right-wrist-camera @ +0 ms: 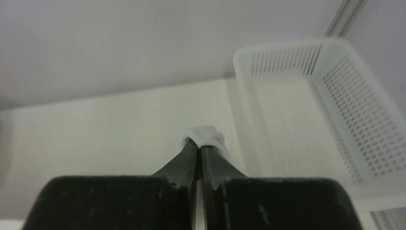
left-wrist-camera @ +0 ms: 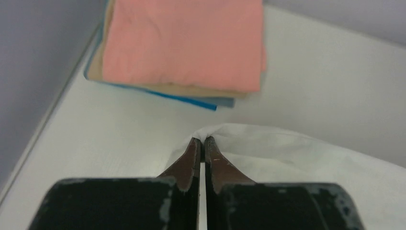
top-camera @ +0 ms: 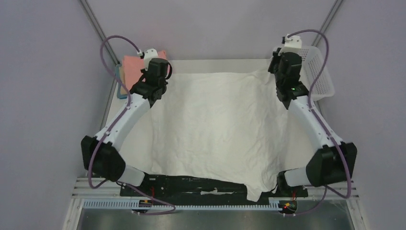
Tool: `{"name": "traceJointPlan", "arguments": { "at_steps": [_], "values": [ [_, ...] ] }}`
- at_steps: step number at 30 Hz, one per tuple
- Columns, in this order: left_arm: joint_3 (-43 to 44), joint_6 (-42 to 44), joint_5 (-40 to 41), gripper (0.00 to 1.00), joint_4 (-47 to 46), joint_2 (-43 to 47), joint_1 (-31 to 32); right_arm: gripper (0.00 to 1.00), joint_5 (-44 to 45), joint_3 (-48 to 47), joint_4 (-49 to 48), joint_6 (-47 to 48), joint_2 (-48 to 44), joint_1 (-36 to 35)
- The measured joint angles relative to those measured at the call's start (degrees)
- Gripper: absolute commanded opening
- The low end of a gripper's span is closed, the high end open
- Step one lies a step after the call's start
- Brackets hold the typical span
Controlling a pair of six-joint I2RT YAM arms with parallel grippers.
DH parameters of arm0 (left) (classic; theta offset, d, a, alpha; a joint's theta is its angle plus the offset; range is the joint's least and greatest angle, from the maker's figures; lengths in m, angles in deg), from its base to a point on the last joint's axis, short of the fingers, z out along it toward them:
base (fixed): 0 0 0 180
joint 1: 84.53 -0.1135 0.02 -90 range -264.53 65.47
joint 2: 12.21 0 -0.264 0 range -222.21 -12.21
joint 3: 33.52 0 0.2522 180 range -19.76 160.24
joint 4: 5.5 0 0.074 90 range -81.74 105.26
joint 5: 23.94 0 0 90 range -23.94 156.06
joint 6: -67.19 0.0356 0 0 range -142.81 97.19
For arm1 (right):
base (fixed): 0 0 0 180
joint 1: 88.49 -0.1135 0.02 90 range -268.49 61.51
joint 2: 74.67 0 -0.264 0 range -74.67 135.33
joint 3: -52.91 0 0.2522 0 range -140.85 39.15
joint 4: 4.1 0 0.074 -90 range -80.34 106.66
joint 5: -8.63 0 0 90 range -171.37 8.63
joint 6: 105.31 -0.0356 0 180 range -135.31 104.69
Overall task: Fold and stack the t-shirts
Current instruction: Flatten out the tshirt
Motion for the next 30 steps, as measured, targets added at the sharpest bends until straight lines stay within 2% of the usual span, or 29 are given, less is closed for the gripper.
{"name": "traceJointPlan", "arguments": {
  "at_steps": [2,3,4,5,7,9,10,11,14,18,25,30],
  "values": [
    [-4.9,-1.5,-5.9,0.25,-2.1,-5.7,-5.0,0.06,-0.3,5.3,-2.5,-1.1,7.0,0.1],
    [-5.6,-2.5,-8.7,0.38,-2.3,-9.6,-7.0,0.13,-0.5,6.9,-3.2,-1.7,10.8,0.3],
    [-5.4,-3.5,-11.4,0.45,-2.8,-14.0,-8.8,0.2,-1.1,7.6,-3.6,-2.5,15.0,0.5],
    [-4.2,-4.2,-13.7,0.49,-2.6,-18.3,-10.3,0.31,-1.7,7.7,-3.8,-3.0,19.1,0.7],
    [1.3,-4.9,-19.5,0.53,-0.1,-26.9,-12.9,0.67,-2.8,7.1,-4.4,-3.9,27.0,1.0],
    [7.5,-5.4,-25.4,0.66,0.8,-34.4,-14.7,0.84,-3.8,5.8,-4.2,-4.5,32.9,1.3],
    [8.9,-5.7,-27.9,0.67,0.7,-36.3,-15.5,0.91,-4.5,4.9,-4.1,-4.3,35.5,1.4],
    [9.2,-5.8,-29.6,0.76,0.7,-37.1,-15.8,0.98,-5.0,4.5,-4.1,-4.7,36.6,1.4],
    [8.5,-6.9,-34.4,0.79,0.4,-36.7,-16.3,0.98,-6.9,3.7,-4.1,-4.5,37.6,1.6],
    [4.6,-8.0,-39.9,0.81,-2.0,-33.4,-16.0,0.98,-8.5,4.7,-4.7,-4.7,34.1,1.6],
    [-13.8,-10.8,-50.1,0.82,-10.1,-19.5,-14.1,0.98,-11.3,16.3,-7.1,-7.3,21.2,1.6],
    [-24.8,-12.8,-53.9,0.83,-15.4,-14.4,-11.2,0.98,-13.8,21.2,-8.0,-8.5,21.4,1.6]
  ]
}}
